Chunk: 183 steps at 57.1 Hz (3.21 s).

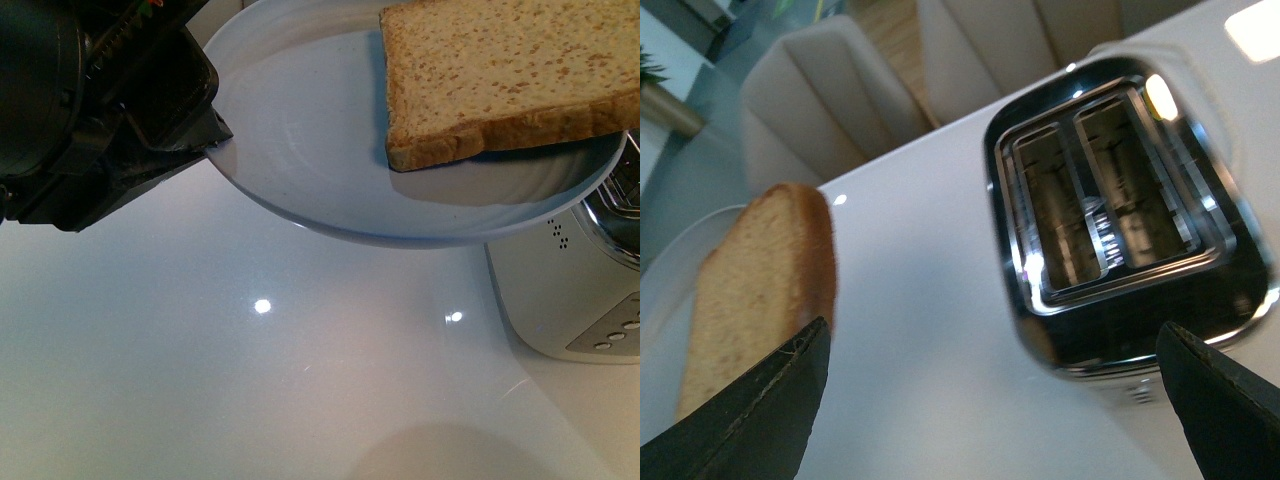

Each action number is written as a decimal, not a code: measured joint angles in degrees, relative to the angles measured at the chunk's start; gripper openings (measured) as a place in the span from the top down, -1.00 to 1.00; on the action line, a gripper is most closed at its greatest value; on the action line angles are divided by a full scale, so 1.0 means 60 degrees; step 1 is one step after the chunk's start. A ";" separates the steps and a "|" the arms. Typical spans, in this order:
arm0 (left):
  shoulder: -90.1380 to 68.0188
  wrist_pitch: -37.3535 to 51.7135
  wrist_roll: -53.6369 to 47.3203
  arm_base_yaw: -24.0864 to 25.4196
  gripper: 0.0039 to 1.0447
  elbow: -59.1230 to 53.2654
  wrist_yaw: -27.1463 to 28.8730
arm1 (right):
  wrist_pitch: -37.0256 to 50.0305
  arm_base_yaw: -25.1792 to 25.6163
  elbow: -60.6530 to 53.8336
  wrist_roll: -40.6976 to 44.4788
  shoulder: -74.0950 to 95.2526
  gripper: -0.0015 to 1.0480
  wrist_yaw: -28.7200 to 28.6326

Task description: Left arm holds plate, right arm toasts bread

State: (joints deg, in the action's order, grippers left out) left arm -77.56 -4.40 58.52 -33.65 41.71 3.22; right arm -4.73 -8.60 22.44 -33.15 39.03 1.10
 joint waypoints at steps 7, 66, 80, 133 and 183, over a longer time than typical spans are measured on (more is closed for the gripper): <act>0.0000 0.0000 0.0000 0.0000 0.94 0.0000 -0.0004 | 0.0739 -0.0743 0.0036 -0.1275 0.0973 -0.83 -0.0106; 0.0000 0.0000 0.0000 0.0000 0.94 0.0000 -0.0004 | 0.3668 -0.1734 0.0036 -0.4415 0.3439 0.54 -0.1016; 0.0000 0.0000 0.0000 0.0000 0.94 0.0000 -0.0004 | 0.3632 -0.1694 0.0036 -0.4513 0.3377 0.94 -0.1053; 0.0000 0.0000 0.0004 0.0000 0.94 0.0000 -0.0015 | 0.1796 0.1257 0.2375 0.0969 0.2062 0.94 0.0222; 0.0000 0.0000 0.0004 0.0000 0.94 0.0000 -0.0007 | 0.5002 0.0262 0.0929 0.4459 0.5584 0.94 0.1894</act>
State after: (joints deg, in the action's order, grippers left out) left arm -77.56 -4.40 58.54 -33.65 41.71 3.18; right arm 25.28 -7.03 28.01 -6.39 72.53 12.47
